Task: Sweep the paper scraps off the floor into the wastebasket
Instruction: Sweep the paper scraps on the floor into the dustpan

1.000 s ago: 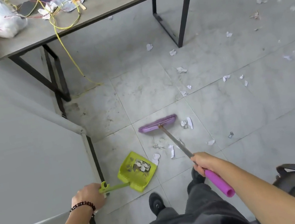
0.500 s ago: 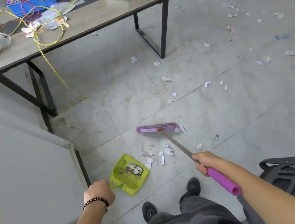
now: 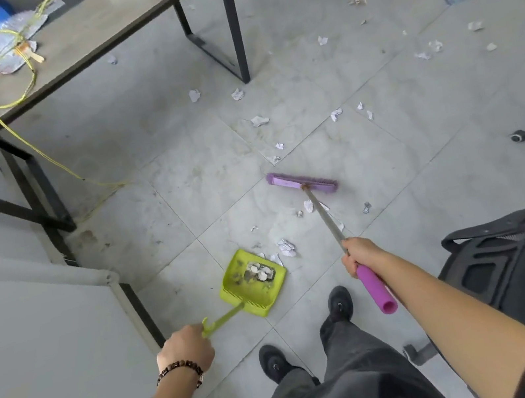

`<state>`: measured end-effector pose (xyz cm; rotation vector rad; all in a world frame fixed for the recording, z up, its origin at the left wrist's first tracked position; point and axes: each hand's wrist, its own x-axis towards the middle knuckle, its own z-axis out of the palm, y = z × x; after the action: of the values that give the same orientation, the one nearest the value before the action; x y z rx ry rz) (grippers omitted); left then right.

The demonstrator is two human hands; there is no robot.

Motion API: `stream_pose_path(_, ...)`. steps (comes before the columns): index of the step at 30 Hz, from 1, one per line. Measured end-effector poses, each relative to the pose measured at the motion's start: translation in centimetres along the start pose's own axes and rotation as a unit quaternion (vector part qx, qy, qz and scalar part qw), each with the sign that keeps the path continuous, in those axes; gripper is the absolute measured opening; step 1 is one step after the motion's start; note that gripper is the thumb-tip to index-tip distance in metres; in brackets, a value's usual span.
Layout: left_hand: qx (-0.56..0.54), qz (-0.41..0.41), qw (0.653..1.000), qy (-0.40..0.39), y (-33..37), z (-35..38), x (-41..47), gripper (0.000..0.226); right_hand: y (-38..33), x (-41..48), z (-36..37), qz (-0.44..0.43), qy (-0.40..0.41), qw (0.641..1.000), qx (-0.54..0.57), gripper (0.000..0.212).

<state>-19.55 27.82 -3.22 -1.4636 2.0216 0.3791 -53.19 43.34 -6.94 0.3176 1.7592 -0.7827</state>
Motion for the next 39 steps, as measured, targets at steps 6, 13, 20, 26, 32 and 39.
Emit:
stream_pose_path(6,-0.028,0.023,0.999,-0.018,4.8,0.3,0.8,0.018,1.9,-1.0,0.8,0.011,-0.019,0.992,-0.125,0.035)
stream_pose_path(13,-0.015,0.019,1.000,-0.016,3.3,-2.5,1.1,0.020,-0.1,-3.9,-1.0,0.076,-0.051,0.995,0.037,0.037)
stream_pose_path(20,-0.029,0.003,1.000,-0.009,-1.4,-1.6,-0.7,0.020,-1.4,-2.9,2.8,0.068,-0.042,0.997,-0.018,0.034)
stream_pose_path(26,-0.022,0.006,0.999,-0.025,-2.0,1.4,-1.3,0.026,-0.1,-3.5,3.9,0.074,-0.020,0.992,-0.102,0.026)
stream_pose_path(32,-0.031,-0.004,0.999,-0.025,-3.0,2.0,-0.6,0.027,4.0,-4.3,6.6,0.070,-0.028,0.984,-0.160,0.029)
stream_pose_path(39,-0.032,0.004,0.999,-0.009,-2.0,1.5,0.1,0.022,5.5,-9.5,9.1,0.170,-0.158,0.972,0.017,0.044)
